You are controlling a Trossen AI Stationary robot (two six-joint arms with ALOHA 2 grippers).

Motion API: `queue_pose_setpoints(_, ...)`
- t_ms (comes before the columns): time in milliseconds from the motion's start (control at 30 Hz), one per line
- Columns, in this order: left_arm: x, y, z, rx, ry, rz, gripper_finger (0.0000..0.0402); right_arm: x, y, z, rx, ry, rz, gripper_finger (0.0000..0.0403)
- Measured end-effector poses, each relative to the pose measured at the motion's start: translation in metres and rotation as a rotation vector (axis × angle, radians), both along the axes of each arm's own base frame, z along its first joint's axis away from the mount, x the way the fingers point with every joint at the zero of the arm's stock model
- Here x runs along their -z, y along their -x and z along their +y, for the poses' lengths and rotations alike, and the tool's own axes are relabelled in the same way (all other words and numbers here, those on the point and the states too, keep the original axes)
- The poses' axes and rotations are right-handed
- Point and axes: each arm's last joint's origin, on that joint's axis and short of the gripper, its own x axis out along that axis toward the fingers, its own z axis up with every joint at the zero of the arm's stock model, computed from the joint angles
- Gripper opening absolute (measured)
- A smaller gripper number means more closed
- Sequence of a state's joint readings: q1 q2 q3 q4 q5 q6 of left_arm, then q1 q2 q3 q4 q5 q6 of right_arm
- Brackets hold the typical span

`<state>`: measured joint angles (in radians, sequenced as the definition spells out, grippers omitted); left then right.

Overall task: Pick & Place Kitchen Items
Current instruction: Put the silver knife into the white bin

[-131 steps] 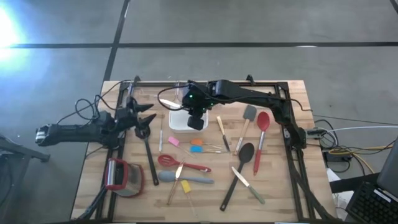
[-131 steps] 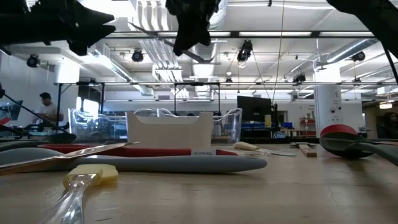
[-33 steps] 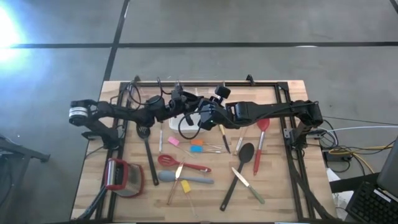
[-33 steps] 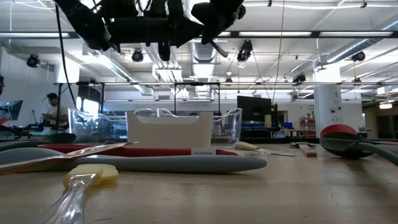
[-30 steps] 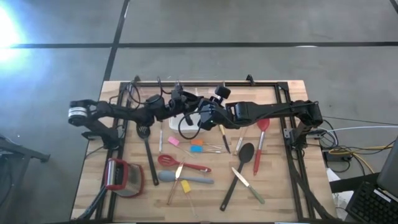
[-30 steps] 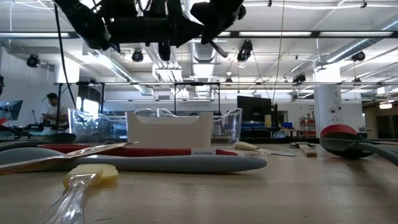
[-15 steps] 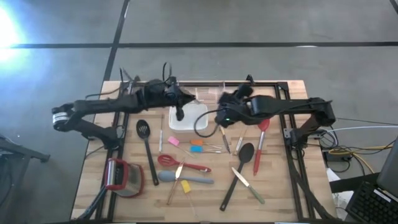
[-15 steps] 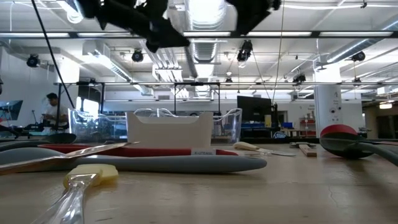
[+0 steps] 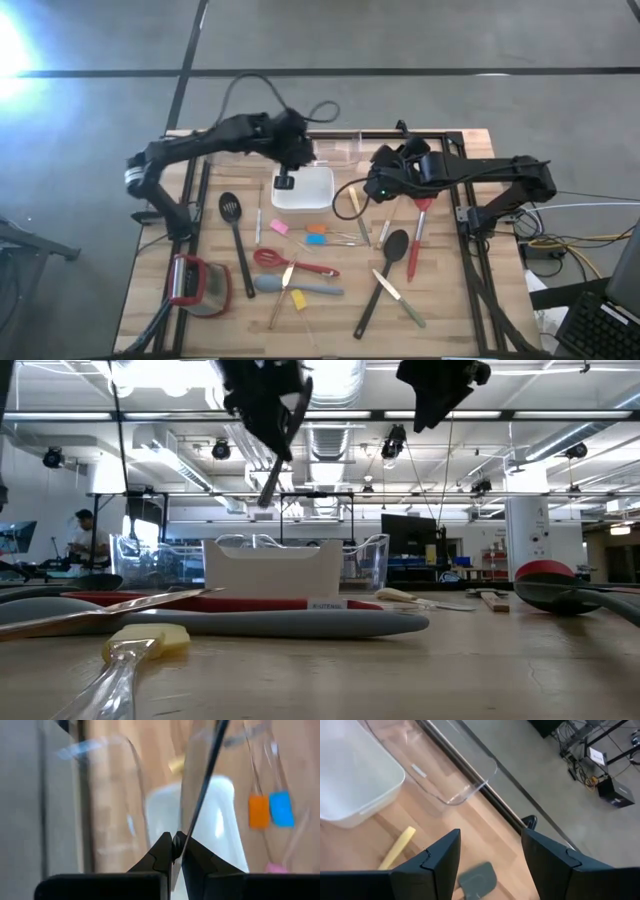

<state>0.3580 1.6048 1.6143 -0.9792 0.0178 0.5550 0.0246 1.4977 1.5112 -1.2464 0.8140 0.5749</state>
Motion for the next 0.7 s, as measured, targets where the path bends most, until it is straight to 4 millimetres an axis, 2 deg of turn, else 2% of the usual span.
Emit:
queue_pose_setpoints(167, 0.032, -0.016, 0.001, 0.036, 0.003, 0.167, 0.0024, 0.009, 0.013, 0.0, 0.008, -0.004, 0.02, 0.0205)
queue_pose_setpoints(367, 0.055, -0.03, -0.008, 0.161, -0.028, 0.286, 0.0024, 0.011, 0.033, -0.001, 0.046, -0.013, -0.028, 0.0205)
queue_pose_setpoints(500, 0.073, -0.041, -0.01, 0.176, -0.088, 0.369, 0.0024, 0.012, 0.043, -0.001, 0.083, -0.005, -0.071, 0.0205)
queue_pose_setpoints(700, 0.096, -0.052, -0.011, 0.185, -0.076, 0.44, 0.0024, 0.014, 0.052, -0.002, 0.088, -0.008, -0.105, 0.0205)
